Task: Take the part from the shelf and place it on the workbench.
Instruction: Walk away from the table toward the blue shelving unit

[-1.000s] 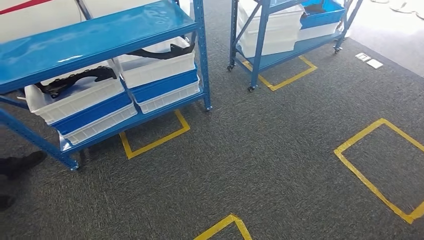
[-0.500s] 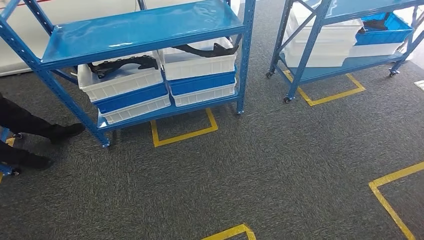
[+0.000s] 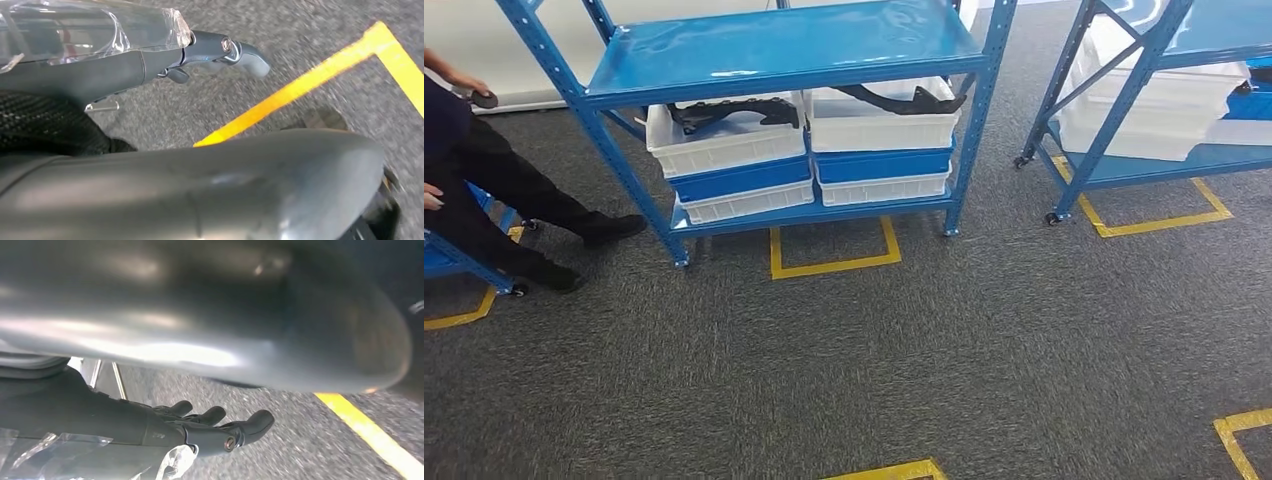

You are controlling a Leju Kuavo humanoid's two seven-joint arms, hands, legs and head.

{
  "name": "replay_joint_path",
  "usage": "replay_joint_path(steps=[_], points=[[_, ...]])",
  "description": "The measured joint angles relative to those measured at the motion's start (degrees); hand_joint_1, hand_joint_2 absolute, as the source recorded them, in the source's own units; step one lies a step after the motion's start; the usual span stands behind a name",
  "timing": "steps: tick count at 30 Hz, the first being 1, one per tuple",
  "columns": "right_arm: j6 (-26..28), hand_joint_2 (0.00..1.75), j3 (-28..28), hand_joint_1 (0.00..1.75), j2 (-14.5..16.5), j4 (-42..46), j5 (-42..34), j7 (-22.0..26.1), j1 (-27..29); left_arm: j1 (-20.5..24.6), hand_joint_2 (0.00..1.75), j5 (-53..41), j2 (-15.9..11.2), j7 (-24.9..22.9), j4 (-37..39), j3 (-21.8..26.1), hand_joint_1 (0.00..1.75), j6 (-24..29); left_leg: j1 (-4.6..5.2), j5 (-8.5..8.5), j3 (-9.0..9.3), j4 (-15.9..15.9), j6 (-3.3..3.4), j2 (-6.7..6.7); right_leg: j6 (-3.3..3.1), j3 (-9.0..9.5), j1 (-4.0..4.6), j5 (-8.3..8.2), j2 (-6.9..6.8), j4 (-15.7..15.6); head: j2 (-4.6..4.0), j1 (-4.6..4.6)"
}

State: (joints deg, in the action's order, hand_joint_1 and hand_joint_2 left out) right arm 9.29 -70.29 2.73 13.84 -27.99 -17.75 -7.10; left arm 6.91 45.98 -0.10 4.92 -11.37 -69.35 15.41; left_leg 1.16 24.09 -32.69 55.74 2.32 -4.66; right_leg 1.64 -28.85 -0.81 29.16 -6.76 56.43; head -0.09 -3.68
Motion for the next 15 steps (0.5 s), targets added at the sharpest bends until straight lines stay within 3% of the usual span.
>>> replay_joint_path(steps=[1, 2, 4, 5, 6, 7, 8, 9, 11, 13, 14, 15], points=[[0.0, 0.0, 0.0, 0.0, 0.0, 0.0, 0.0, 0.0, 0.0, 0.0, 0.0, 0.2, 0.0, 0.1, 0.0, 0.0, 0.0, 0.0, -0.11, -0.17, 0.12, -0.3, 0.16, 0.92, 0.32, 0.25, 0.04, 0.14, -0.65, -0.2, 0.0, -0.04], [0.0, 0.0, 0.0, 0.0, 0.1, 0.0, 0.0, 0.1, -0.1, -0.1, 0.0, 0.3, 0.0, 0.2, 0.0, 0.0, 0.0, 0.0, -0.28, -0.39, 0.4, -0.8, 0.3, 1.8, 0.64, 0.5, 0.04, 0.46, -0.3, 0.0, 0.0, 0.01], [0.0, 0.0, -0.1, 0.0, 0.1, 0.0, 0.1, 0.1, -0.1, -0.1, 0.0, 0.5, 0.0, 0.5, 0.0, 0.0, 0.0, -0.1, -0.79, -0.88, 1.1, -1.6, 0.68, 3.43, 1.05, -0.57, 0.05, 2.47, 2.54, 3.3, 0.0, 0.14], [0.0, 0.0, -0.1, 0.0, 0.1, 0.0, 0.1, 0.2, -0.1, -0.1, 0.0, 0.5, 0.0, 0.6, 0.0, -0.1, 0.0, -0.2, -0.88, -0.96, 1.19, -1.8, 0.83, 4.14, 1.11, -2.26, -0.07, 4.13, 4.53, 6.8, 0.0, 0.24], [0.0, 0.0, -0.2, 0.0, 0.1, -0.1, 0.1, 0.2, 0.0, 0.0, 0.0, 0.5, 0.0, 0.7, 0.0, -0.1, 0.0, -0.3, -0.94, -0.98, 1.2, -1.8, 1.02, 4.79, 1.17, -4.47, -0.11, 5.81, 5.7, 10.9, 0.0, 0.28], [0.0, 0.0, -0.2, 0.0, 0.1, -0.1, 0.1, 0.1, 0.0, 0.0, 0.0, 0.5, 0.0, 0.8, 0.0, -0.1, 0.0, -0.3, -0.96, -0.97, 1.22, -1.8, 1.15, 5.48, 1.29, -6.52, -0.18, 6.82, 6.25, 14.3, 0.0, 0.32], [0.0, 0.0, -0.2, 0.0, 0.1, -0.2, 0.0, 0.1, 0.0, 0.0, 0.0, 0.5, 0.0, 0.9, 0.0, -0.1, 0.0, -0.4, -1.0, -0.91, 1.3, -1.7, 1.2, 6.13, 1.45, -7.82, -0.24, 6.78, 6.49, 16.0, 0.0, 0.33], [0.0, 0.0, -0.3, 0.0, 0.0, -0.2, -0.1, 0.0, 0.0, 0.0, 0.0, 0.6, 0.0, 1.0, 0.0, -0.1, 0.0, -0.4, -1.09, -0.81, 1.44, -1.7, 1.14, 6.69, 1.62, -8.0, -0.32, 5.52, 6.56, 15.4, 0.0, 0.33], [0.3, 0.0, -0.3, 0.0, 0.0, -0.3, -0.2, -0.2, -0.1, 0.0, 0.0, 0.6, 0.0, 1.2, 0.0, -0.1, 0.0, -0.6, -1.32, -0.44, 1.76, -1.4, 0.69, 7.61, 1.98, -5.5, -0.71, 0.81, 6.85, 8.4, 0.0, 0.34], [0.9, 0.0, -0.3, 0.0, 0.1, -0.3, 0.0, -0.5, -0.1, 0.0, 0.0, 0.6, 0.0, 1.6, 0.0, -0.1, 0.0, -0.7, -1.24, 0.12, 1.66, -0.7, -0.02, 8.17, 1.9, -3.01, -1.03, -2.15, 7.62, 1.8, 0.0, 0.35], [1.2, 0.44, -0.4, 0.0, 0.1, -0.3, 0.2, -0.5, 0.0, 0.1, 0.0, 0.6, 0.0, 1.7, 0.0, -0.1, 0.0, -0.7, -1.16, 0.28, 1.49, -0.6, -0.36, 8.31, 1.64, -2.58, -1.02, -2.51, 7.95, 0.5, 0.0, 0.34], [1.5, 0.87, -0.4, 0.0, 0.1, -0.4, 0.4, -0.6, 0.0, 0.1, 0.44, 0.6, 0.0, 1.8, 0.0, -0.1, 0.0, -0.7, -1.17, 0.35, 1.36, -0.5, -0.65, 8.4, 1.23, -2.61, -0.85, -2.4, 8.06, 0.2, 0.0, 0.33]])
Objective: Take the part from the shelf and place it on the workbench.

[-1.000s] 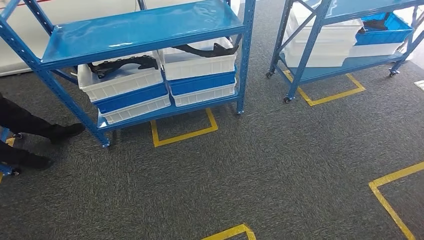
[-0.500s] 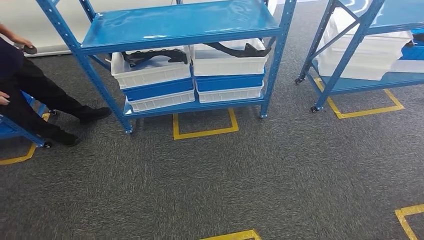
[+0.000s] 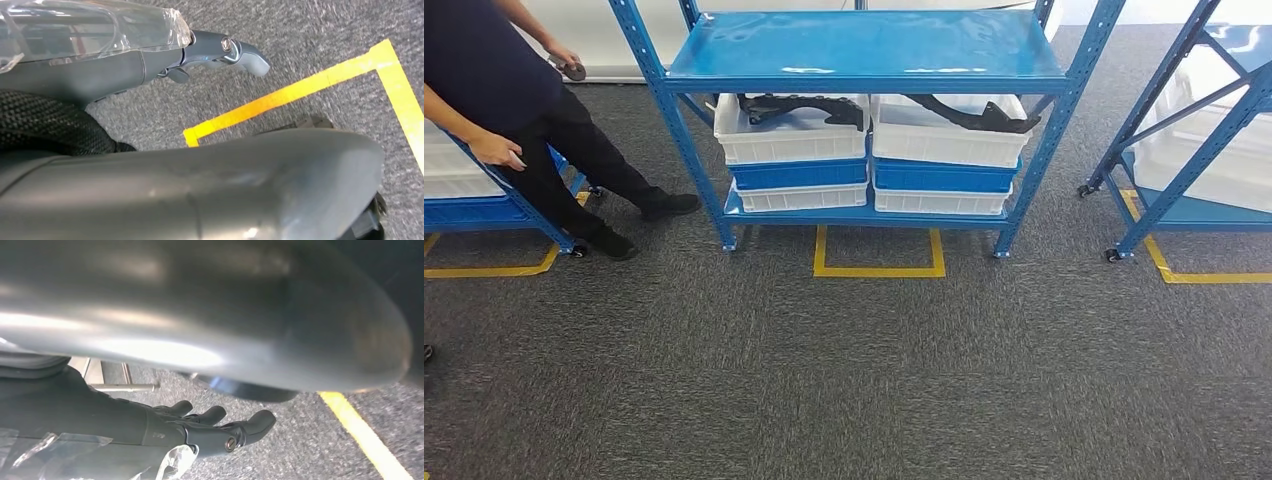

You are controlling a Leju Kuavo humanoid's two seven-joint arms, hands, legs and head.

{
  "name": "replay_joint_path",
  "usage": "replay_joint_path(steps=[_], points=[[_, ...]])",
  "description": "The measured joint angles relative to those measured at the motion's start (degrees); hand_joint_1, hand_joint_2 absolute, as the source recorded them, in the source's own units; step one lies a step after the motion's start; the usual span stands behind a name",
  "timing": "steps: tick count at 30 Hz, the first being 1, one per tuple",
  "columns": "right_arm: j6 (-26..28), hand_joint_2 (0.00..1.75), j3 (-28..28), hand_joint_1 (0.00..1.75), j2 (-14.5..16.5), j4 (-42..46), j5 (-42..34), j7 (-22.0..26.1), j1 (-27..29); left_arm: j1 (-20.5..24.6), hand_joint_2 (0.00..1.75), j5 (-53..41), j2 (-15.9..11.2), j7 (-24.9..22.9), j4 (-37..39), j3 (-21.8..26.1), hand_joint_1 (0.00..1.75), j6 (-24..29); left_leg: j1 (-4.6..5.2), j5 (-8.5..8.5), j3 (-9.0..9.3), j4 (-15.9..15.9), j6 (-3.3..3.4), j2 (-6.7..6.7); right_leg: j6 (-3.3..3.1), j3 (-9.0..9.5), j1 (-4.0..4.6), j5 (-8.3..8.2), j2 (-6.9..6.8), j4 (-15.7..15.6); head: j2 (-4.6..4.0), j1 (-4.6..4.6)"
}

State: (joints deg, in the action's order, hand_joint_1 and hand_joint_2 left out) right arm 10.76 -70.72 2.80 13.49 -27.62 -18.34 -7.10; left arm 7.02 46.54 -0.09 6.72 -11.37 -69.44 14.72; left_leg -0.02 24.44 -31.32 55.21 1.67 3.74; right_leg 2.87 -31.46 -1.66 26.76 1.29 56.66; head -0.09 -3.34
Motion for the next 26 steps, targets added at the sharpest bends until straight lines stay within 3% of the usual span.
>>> replay_joint_path(steps=[2, 3, 5, 7, 8, 9, 10, 12, 14, 18, 20, 22, 23, 24, 26], points=[[0.3, 1.75, 0.0, 0.0, 0.0, 0.0, 0.1, 0.0, -0.1, 0.0, 1.31, 0.0, 0.0, 0.1, 0.0, 0.0, 0.0, 0.0, -0.27, 0.23, -0.12, 0.2, -0.54, -0.33, -0.86, -0.02, 0.08, -0.17, -0.23, -0.1, 0.0, -0.02], [0.4, 1.75, 0.0, 0.0, 0.0, 0.0, 0.1, 0.0, -0.1, 0.1, 1.75, 0.0, -0.1, 0.1, 0.0, 0.0, 0.0, 0.0, -0.38, 0.96, -0.55, 1.3, -0.85, -0.95, -1.26, 0.02, 0.03, -0.24, -0.37, -0.2, 0.0, -0.11], [0.5, 1.75, 0.0, 0.0, 0.0, 0.0, 0.0, 0.1, -0.2, 0.2, 1.75, -0.2, -0.1, -0.1, 0.0, 0.0, 0.0, 0.0, -0.54, 4.05, -3.13, 7.0, -1.48, -2.34, -1.77, 0.1, -0.07, -0.26, -0.8, -0.2, 0.0, -0.33], [0.4, 1.75, 0.0, 0.0, 0.0, 0.0, -0.1, 0.4, -0.3, 0.4, 1.75, -0.9, -0.1, -1.0, 0.0, 0.0, 0.0, -0.2, -0.72, 7.28, -7.08, 14.9, -1.95, -2.76, -1.99, 0.11, -0.08, -0.15, -1.32, -0.2, 0.0, -0.47], [0.3, 1.75, 0.2, 0.0, 0.0, 0.0, 0.0, 0.5, -0.3, 0.2, 1.75, -1.3, -0.1, -1.6, 0.0, 0.2, 0.0, -0.4, -0.81, 7.71, -8.23, 17.0, -2.07, -2.82, -2.02, 0.16, -0.1, -0.08, -1.53, -0.2, 0.0, -0.48], [0.2, 1.75, 0.5, 0.0, -0.1, 0.0, 0.2, 0.7, -0.4, -0.1, 1.75, -1.9, -0.1, -2.1, 0.0, 0.4, 0.0, -0.7, -0.9, 7.05, -8.24, 16.9, -2.12, -2.9, -2.01, 0.26, -0.14, 0.0, -1.64, -0.2, 0.0, -0.48], [0.0, 1.75, 1.0, 0.0, -0.1, 0.0, 0.5, 1.0, -0.5, -0.5, 1.75, -2.5, -0.2, -2.6, 0.0, 0.8, 0.0, -1.0, -0.98, 5.44, -7.03, 14.5, -2.14, -3.03, -1.94, 0.43, -0.21, 0.1, -1.71, -0.2, 0.0, -0.48], [-0.1, 1.75, 2.0, 0.0, -0.1, 0.1, 1.4, 1.5, -0.7, -1.2, 1.75, -3.9, -0.3, -3.0, 0.0, 1.8, 0.0, -1.5, -0.96, 1.67, -2.76, 5.9, -2.09, -3.62, -1.57, 0.85, -0.24, 0.39, -1.72, -0.2, 0.0, -0.52], [-0.4, 1.75, 3.2, 0.0, -0.1, 0.3, 2.4, 2.1, -0.8, -1.8, 1.75, -5.4, -0.4, -3.1, 0.0, 2.9, 0.0, -2.0, -0.64, 0.1, -0.28, 0.6, -1.71, -3.92, -0.94, 1.14, -0.09, 0.67, -1.78, -0.3, 0.0, -0.55], [-1.5, 1.75, 6.6, 0.0, -0.2, 1.0, 4.5, 3.6, -0.5, -3.1, 1.75, -9.0, -0.4, -3.2, 0.0, 6.1, 0.0, -3.1, -0.46, -0.09, 0.31, -0.5, -0.13, -3.62, 0.34, 1.48, -0.17, 1.4, -1.92, 0.0, 0.0, -0.51], [-2.0, 1.75, 8.6, 0.0, -0.2, 1.2, 5.6, 4.4, 0.1, -3.4, 1.75, -10.7, -0.4, -3.3, 0.0, 8.0, 0.0, -3.7, -0.68, -0.36, 0.7, -1.0, 0.71, -3.53, 0.47, -0.46, -0.14, 4.27, -1.77, 4.8, 0.0, -0.41], [-2.3, 1.75, 10.7, 0.0, -0.3, 1.3, 6.6, 5.2, 0.5, -3.4, 1.75, -12.4, -0.4, -3.4, -0.3, 9.9, 0.0, -4.3, -0.49, -0.29, 0.77, -1.0, 1.14, -3.49, 0.42, -4.18, 0.05, 7.85, -1.5, 12.6, 0.0, -0.28], [-2.4, 1.75, 11.9, 0.0, -0.3, 1.3, 7.1, 5.6, 0.8, -3.4, 1.75, -13.3, -0.4, -3.5, -0.6, 11.0, 0.0, -4.5, -0.4, -0.22, 0.85, -1.0, 1.22, -3.46, 0.42, -5.43, 0.09, 8.53, -1.4, 15.2, 0.0, -0.24], [-2.5, 1.75, 13.0, 0.0, -0.4, 1.4, 7.5, 5.9, 1.1, -3.4, 1.75, -14.2, -0.4, -3.6, -0.9, 12.2, 0.0, -4.8, -0.35, -0.12, 0.97, -1.0, 1.24, -3.39, 0.42, -5.69, 0.1, 8.06, -1.36, 15.8, 0.0, -0.23], [-2.7, 1.75, 14.9, 0.0, -0.5, 1.4, 8.2, 6.4, 1.6, -3.4, 1.75, -15.4, -0.4, -3.8, -1.5, 13.9, 0.0, -5.2, -0.34, 0.06, 1.26, -1.0, 1.13, -3.18, 0.4, -4.21, 0.05, 5.59, -1.34, 12.7, 0.0, -0.23]])
